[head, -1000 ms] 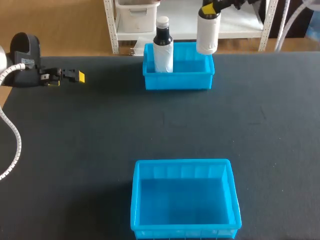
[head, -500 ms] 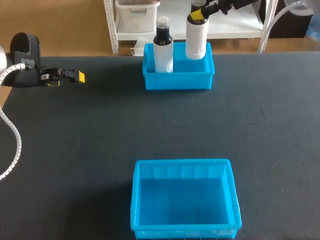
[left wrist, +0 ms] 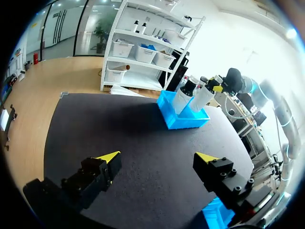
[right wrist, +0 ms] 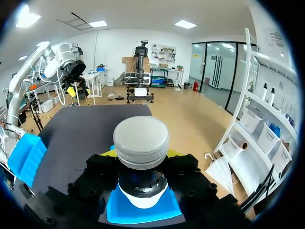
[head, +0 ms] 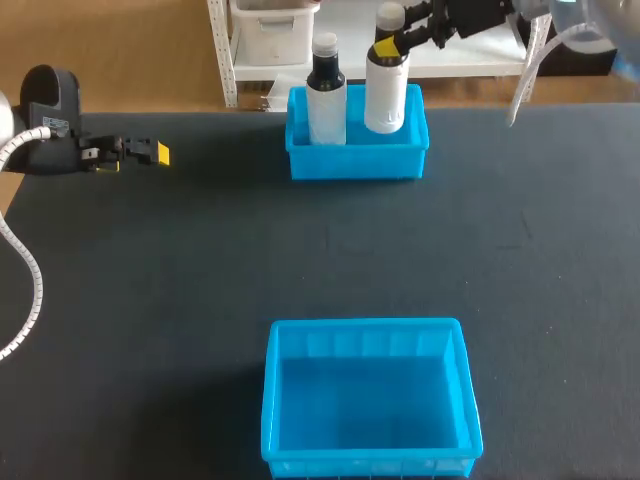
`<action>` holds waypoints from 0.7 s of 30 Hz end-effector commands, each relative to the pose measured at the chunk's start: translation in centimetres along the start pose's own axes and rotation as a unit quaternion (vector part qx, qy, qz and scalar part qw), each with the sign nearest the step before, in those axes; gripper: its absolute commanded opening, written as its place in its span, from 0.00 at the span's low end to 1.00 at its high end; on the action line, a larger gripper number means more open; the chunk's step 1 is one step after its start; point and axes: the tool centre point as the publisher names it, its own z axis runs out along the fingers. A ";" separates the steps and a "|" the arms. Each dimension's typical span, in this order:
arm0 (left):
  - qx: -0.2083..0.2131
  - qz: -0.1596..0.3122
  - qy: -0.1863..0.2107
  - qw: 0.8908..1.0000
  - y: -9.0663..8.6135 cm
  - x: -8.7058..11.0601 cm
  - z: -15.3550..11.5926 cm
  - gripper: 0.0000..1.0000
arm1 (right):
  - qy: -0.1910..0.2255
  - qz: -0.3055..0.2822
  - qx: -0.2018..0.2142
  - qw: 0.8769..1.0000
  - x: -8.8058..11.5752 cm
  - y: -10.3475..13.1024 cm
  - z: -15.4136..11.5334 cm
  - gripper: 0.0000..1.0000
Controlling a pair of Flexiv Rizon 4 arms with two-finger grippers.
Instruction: Pick up the bottle, and place it in the far bin if it is heavy, or in the near bin if it is light.
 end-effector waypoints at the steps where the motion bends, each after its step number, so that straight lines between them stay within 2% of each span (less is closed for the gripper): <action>1: 0.000 0.000 0.000 1.000 0.0 0.0 0.0 1.00 | -0.004 0.002 -0.067 0.998 0.3 -1.3 0.5 0.00; 21: 0.000 0.000 0.000 1.000 0.0 0.0 0.0 1.00 | 0.000 0.013 -0.074 0.997 1.9 -1.7 1.7 0.00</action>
